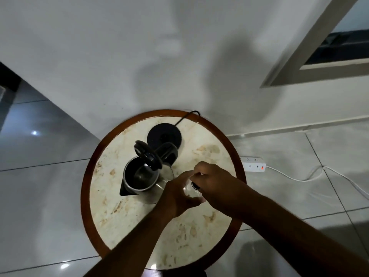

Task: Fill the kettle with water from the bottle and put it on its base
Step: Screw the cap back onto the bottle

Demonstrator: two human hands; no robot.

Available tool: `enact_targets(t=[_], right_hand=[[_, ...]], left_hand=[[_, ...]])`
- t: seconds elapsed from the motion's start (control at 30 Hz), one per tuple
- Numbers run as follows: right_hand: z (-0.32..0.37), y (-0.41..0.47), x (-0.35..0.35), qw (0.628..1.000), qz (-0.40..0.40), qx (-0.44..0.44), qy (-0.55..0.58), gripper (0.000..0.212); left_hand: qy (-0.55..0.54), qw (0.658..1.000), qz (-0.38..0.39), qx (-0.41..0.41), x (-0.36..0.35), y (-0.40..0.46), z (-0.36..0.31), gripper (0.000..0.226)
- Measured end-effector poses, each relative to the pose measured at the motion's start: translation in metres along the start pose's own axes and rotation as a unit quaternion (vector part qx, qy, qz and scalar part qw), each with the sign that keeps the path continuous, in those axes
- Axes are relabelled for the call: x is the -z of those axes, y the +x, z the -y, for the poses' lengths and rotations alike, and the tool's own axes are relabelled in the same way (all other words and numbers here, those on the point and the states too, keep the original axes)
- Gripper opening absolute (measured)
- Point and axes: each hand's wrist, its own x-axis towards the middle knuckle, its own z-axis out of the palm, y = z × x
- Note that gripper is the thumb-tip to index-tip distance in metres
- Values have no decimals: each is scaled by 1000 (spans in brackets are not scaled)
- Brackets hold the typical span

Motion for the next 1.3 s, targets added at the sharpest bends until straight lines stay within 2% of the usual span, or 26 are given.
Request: enact_targets(t=[0.13, 0.2, 0.27, 0.33, 0.37, 0.47, 0.57, 0.67, 0.73, 0.77, 0.83, 0.87, 0.97, 1.03, 1.1, 1.13, 1.3], right_hand=[[0, 6, -2, 995, 4, 35, -89, 27], [-1, 13, -4, 987, 36, 59, -143, 24], [-1, 14, -2, 982, 65, 67, -163, 32], [-3, 10, -1, 986, 57, 43, -150, 41], [-4, 9, -1, 993, 52, 14, -106, 44], [-12, 7, -4, 996, 68, -50, -22, 39], [-18, 6, -9, 996, 66, -56, -38, 33], [-20, 3, -13, 994, 37, -96, -39, 44], [-20, 1, -16, 993, 25, -85, -74, 47], [-22, -1, -18, 994, 13, -53, -98, 45], [-23, -6, -18, 995, -12, -89, -46, 46], [-24, -10, -18, 992, -17, -127, 3, 51], [-30, -17, -13, 983, -38, -166, 69, 79], [-30, -17, -3, 974, -75, -183, 115, 85], [-24, -9, 8, 961, -106, -204, 156, 79], [-20, -4, 13, 954, -118, -214, 177, 74], [12, 47, 23, 924, -158, -224, 265, 35]], left_hand=[[17, 1000, 13, 1, 0, 3, 2, 83], [10, 1000, 7, 6, 1, 4, 4, 78], [-6, 1000, 3, 11, 1, 5, 5, 77], [-17, 1000, 4, 8, 0, 6, 5, 75], [-21, 1000, 7, 6, 0, 7, 6, 72], [-11, 1000, 15, -11, -5, 8, 6, 66], [-11, 1000, 17, -20, -11, 9, 6, 67], [-24, 999, 25, -37, -13, 10, 5, 61], [-42, 998, 27, -42, -12, 10, 6, 60], [-54, 997, 29, -39, -11, 10, 7, 61], [-74, 996, 34, -32, -11, 11, 11, 66], [-79, 996, 37, -27, -11, 11, 12, 71], [-88, 995, 38, -7, -12, 5, 14, 90], [-109, 993, 31, 24, -9, -5, 16, 108], [-143, 987, 18, 70, -2, -18, 22, 116], [-155, 984, 7, 88, 2, -26, 26, 114], [-144, 969, -93, 180, 37, -70, 48, 78]])
